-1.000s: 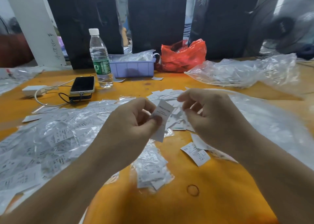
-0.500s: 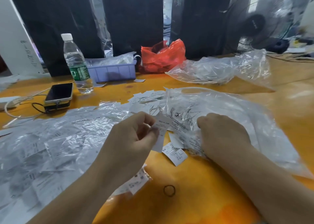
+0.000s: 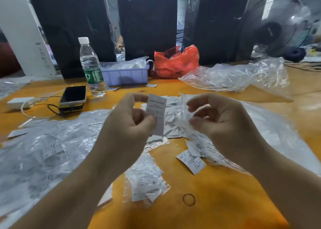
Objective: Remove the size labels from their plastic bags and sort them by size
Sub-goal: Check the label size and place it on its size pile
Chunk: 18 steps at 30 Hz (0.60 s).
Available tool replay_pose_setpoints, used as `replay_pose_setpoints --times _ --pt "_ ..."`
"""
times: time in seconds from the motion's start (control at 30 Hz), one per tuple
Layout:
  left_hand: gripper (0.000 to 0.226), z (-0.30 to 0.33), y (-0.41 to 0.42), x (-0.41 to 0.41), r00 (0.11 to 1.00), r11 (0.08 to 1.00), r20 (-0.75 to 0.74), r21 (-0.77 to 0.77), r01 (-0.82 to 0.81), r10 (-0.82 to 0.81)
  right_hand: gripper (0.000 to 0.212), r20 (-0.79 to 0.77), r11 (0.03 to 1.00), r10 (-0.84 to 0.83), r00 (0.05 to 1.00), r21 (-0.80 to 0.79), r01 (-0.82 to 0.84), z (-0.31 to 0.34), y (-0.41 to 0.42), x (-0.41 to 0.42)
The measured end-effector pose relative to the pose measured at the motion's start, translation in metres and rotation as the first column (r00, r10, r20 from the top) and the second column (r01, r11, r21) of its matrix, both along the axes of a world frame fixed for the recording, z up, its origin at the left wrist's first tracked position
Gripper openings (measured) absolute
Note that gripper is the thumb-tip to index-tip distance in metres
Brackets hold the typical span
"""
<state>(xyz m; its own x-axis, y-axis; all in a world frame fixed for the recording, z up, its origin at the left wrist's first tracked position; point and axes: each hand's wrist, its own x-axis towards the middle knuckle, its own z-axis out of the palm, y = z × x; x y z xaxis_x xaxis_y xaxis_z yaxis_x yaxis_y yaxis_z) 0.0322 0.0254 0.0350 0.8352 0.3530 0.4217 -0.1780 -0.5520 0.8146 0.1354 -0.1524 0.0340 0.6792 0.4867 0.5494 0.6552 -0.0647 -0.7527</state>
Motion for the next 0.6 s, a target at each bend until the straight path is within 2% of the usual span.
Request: replay_pose_setpoints --times 0.1,0.2,0.3,0.47,0.6 --pt "0.033 0.006 0.023 -0.005 1.000 0.999 -0.005 -0.035 -0.024 0.024 0.038 -0.218 0.960 0.255 0.942 0.175 -0.219 0.023 0.027 -0.003" --pt "0.043 -0.002 0.041 -0.016 0.996 0.986 -0.009 -0.142 -0.091 0.091 0.040 -0.315 0.910 0.401 0.860 0.243 -0.336 0.036 0.060 -0.005" --pt "0.044 -0.007 0.051 -0.016 0.989 0.974 0.031 -0.183 -0.134 0.142 0.043 -0.352 0.915 0.397 0.848 0.224 -0.335 0.028 0.087 -0.008" --pt "0.025 -0.008 0.051 -0.014 0.992 0.991 0.045 -0.078 -0.110 0.114 0.042 -0.407 0.937 0.336 0.849 0.240 -0.256 -0.001 0.093 -0.008" --pt "0.020 -0.007 0.045 -0.014 0.998 0.991 -0.022 -0.118 -0.056 0.054 0.044 -0.486 0.906 0.418 0.768 0.281 -0.315 -0.006 0.085 -0.008"
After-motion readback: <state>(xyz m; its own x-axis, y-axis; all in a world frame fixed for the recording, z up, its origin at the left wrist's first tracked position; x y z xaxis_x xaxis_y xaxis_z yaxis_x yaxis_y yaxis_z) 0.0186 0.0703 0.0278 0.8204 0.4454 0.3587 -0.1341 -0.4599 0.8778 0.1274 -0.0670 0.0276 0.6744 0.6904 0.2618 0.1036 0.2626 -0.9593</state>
